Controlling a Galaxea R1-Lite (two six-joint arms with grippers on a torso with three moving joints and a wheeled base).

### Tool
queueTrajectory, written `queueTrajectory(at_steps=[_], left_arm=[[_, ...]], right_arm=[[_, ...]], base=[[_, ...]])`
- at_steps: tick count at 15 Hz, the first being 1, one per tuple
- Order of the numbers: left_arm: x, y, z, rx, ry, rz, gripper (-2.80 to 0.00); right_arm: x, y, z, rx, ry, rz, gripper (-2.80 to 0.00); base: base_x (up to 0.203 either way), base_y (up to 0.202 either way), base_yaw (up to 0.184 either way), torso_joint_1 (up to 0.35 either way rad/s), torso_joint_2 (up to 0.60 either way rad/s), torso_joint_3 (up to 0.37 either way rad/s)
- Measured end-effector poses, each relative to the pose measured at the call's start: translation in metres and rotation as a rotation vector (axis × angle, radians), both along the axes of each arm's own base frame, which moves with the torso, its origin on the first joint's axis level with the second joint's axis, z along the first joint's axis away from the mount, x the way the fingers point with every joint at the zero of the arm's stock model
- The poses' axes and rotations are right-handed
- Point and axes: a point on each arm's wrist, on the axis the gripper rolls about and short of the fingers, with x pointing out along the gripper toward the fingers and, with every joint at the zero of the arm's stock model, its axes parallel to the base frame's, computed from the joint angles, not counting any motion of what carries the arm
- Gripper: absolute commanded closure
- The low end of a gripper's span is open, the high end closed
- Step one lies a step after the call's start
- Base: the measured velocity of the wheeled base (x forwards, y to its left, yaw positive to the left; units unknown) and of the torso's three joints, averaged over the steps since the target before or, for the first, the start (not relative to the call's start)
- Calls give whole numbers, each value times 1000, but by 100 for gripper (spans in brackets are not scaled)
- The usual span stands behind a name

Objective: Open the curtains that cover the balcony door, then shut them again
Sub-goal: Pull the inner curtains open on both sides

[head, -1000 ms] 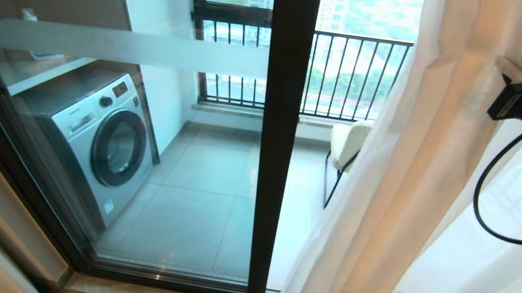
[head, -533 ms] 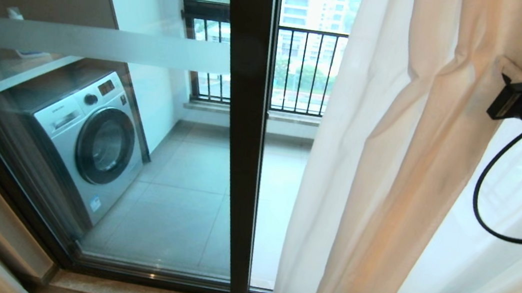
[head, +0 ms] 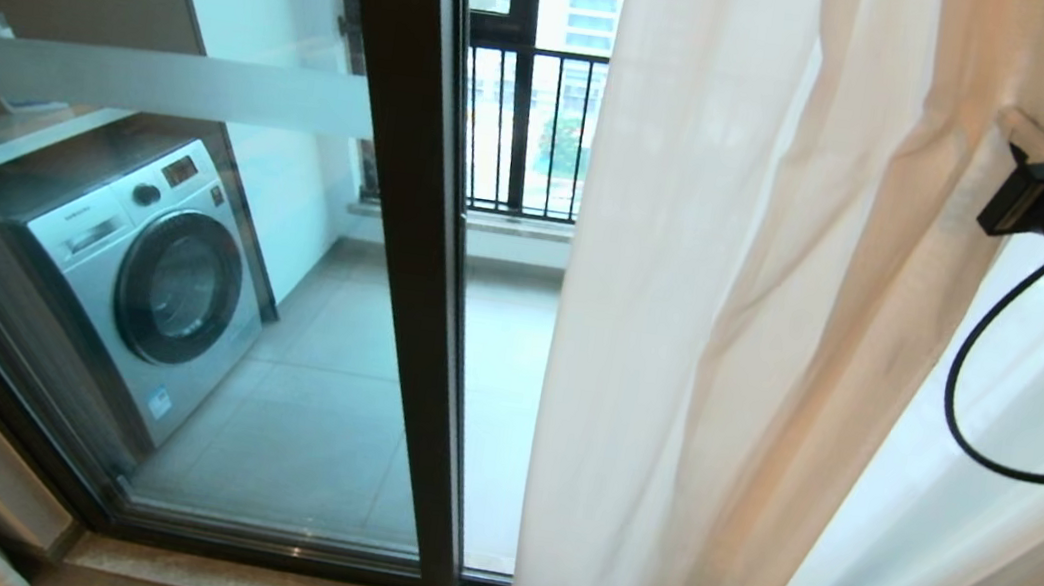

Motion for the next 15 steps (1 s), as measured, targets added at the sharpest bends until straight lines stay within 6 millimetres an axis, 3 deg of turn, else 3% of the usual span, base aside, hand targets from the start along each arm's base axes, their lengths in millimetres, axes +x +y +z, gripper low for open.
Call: queueTrajectory(at_steps=[15], left_arm=[[0,0,0,0,1,0,0]], right_arm=[[0,-1,0,-1,-3,-5,0]], base=[[0,-191,2,1,3,4]])
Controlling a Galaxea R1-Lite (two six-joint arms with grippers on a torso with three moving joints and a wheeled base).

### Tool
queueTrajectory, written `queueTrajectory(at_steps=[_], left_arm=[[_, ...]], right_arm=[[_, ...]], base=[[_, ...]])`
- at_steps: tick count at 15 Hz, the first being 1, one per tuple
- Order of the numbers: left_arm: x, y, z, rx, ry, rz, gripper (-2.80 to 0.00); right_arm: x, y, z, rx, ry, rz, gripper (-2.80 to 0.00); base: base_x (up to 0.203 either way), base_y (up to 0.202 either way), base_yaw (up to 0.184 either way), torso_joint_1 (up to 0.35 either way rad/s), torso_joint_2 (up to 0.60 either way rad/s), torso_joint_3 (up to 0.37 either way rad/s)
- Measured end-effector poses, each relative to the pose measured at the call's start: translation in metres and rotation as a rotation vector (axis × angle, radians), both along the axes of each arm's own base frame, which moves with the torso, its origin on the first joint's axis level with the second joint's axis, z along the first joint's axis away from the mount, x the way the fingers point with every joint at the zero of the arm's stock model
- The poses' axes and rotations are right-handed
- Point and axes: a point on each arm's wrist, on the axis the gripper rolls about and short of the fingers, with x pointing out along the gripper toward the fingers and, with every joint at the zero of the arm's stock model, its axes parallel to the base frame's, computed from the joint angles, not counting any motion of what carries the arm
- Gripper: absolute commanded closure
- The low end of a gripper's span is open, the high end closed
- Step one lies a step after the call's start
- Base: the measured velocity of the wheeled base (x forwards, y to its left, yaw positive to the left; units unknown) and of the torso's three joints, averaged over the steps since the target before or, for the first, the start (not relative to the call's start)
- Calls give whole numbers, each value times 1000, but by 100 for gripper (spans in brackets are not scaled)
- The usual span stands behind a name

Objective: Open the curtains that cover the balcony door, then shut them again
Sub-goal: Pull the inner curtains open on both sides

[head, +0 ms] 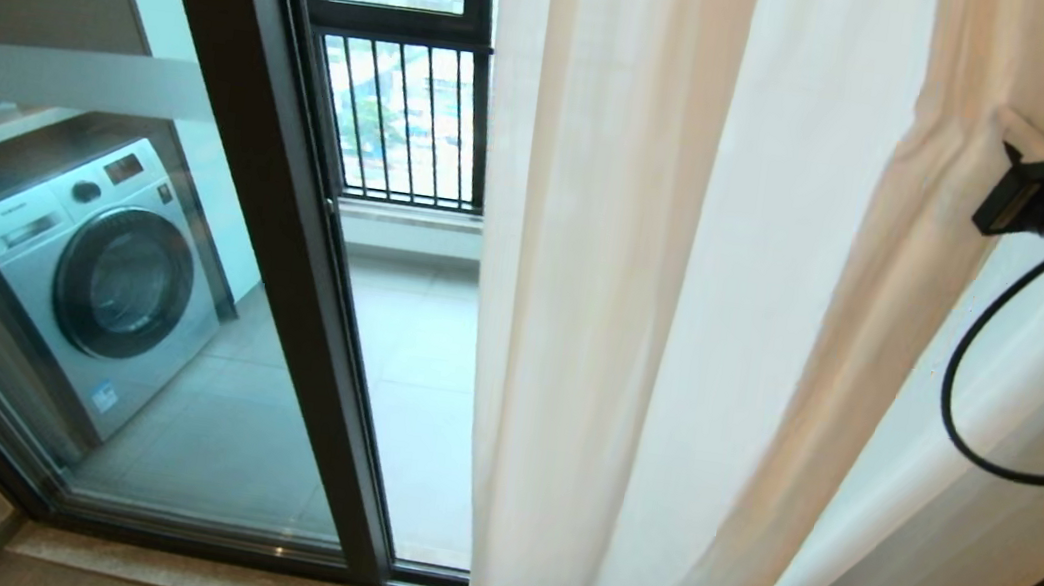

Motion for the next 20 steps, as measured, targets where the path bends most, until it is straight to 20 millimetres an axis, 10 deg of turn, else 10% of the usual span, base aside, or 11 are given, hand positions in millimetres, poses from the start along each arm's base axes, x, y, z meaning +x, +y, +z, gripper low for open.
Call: queueTrajectory(at_steps=[20], left_arm=[[0,0,0,1,-1,-1,0]], right_arm=[[-1,0,1,0,0,1,0]], base=[[0,-148,0,1,2,3]])
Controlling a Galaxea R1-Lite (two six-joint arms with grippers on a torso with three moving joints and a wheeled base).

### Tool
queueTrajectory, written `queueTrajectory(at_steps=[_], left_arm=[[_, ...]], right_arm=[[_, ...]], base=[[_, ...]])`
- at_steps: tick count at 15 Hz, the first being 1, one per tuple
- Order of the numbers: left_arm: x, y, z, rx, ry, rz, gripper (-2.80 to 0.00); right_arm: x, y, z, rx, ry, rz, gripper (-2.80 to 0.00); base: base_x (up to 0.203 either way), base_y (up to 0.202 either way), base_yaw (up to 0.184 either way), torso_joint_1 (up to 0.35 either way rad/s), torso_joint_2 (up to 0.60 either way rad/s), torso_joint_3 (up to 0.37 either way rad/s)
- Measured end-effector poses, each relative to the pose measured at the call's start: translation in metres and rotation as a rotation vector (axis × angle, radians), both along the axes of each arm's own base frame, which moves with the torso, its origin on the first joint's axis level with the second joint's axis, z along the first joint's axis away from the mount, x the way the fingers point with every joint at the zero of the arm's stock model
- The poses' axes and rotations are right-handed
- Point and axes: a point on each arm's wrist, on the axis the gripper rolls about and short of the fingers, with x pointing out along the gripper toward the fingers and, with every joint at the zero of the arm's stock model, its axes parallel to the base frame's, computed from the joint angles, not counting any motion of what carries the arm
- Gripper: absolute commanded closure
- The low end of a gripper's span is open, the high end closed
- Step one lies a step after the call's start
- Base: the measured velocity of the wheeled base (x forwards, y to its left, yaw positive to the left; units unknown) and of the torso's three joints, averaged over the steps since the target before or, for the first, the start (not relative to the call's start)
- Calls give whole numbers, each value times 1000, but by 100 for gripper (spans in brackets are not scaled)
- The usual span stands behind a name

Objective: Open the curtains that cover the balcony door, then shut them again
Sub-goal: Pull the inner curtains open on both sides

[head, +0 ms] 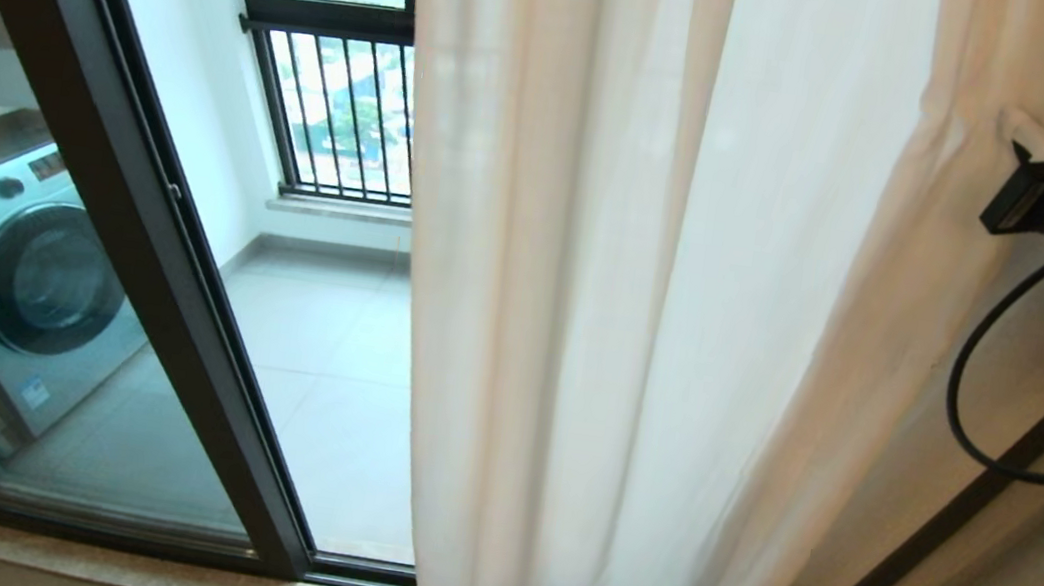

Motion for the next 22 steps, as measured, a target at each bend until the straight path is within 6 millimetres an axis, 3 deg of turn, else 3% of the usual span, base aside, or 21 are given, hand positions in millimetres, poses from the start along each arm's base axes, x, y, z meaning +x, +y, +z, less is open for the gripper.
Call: queueTrajectory(at_steps=[9,13,17,22], left_arm=[[0,0,0,0,0,1,0],[0,0,0,0,-1,1,0],[0,0,0,0,0,1,0],[0,0,0,0,0,1,0]], right_arm=[[-1,0,2,0,-7,1,0],[-6,-4,16,1,-43,-12,0],[-13,-28,31,-2,-39,-94,0],[-38,-81,46,-8,-67,-225,0]], base=[[0,0,0,0,0,0],[0,0,0,0,0,0],[0,0,0,0,0,0],[0,0,0,0,0,0]])
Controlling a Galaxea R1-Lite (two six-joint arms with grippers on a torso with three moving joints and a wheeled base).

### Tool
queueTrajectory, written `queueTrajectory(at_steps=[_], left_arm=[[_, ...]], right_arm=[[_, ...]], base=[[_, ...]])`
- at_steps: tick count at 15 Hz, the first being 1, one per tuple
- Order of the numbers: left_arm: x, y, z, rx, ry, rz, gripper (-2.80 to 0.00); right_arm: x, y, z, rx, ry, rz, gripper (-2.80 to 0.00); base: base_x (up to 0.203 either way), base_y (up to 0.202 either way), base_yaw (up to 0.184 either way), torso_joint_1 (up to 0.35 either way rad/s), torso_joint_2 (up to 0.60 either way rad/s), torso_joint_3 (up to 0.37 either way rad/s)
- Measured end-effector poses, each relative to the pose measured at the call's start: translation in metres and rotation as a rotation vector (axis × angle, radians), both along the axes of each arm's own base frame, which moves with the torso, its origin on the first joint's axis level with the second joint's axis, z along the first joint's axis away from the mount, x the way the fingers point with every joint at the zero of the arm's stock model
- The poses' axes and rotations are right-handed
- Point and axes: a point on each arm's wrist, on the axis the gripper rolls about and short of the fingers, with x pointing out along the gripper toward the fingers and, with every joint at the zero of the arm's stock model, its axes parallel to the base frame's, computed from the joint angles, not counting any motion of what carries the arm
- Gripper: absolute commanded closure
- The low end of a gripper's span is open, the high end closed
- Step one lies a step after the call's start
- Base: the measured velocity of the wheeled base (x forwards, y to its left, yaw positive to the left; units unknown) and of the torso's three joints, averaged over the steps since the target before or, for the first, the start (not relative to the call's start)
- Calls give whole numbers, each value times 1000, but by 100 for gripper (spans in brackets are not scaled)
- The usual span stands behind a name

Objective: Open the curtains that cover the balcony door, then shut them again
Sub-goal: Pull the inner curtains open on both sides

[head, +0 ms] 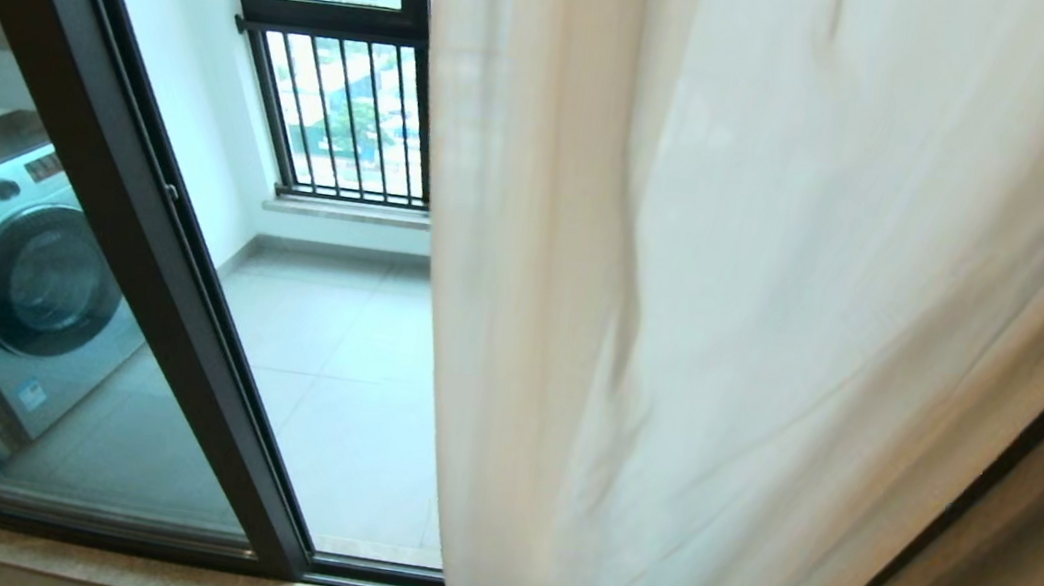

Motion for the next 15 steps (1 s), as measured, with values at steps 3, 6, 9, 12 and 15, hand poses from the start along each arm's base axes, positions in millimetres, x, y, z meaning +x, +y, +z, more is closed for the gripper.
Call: queueTrajectory(at_steps=[3,6,9,12,15], left_arm=[[0,0,0,0,0,1,0],[0,0,0,0,0,0,0],[0,0,0,0,0,0,0],[0,0,0,0,0,0,0],[0,0,0,0,1,0,0]], right_arm=[[-22,-40,7,10,-15,-64,0],[-47,-78,16,12,-22,-99,0],[-65,-109,26,16,-40,-150,0],[-76,-138,39,20,-81,-214,0],[-90,-168,44,13,-87,-267,0]], base=[[0,0,0,0,0,0],[0,0,0,0,0,0],[0,0,0,0,0,0],[0,0,0,0,0,0],[0,0,0,0,0,0]])
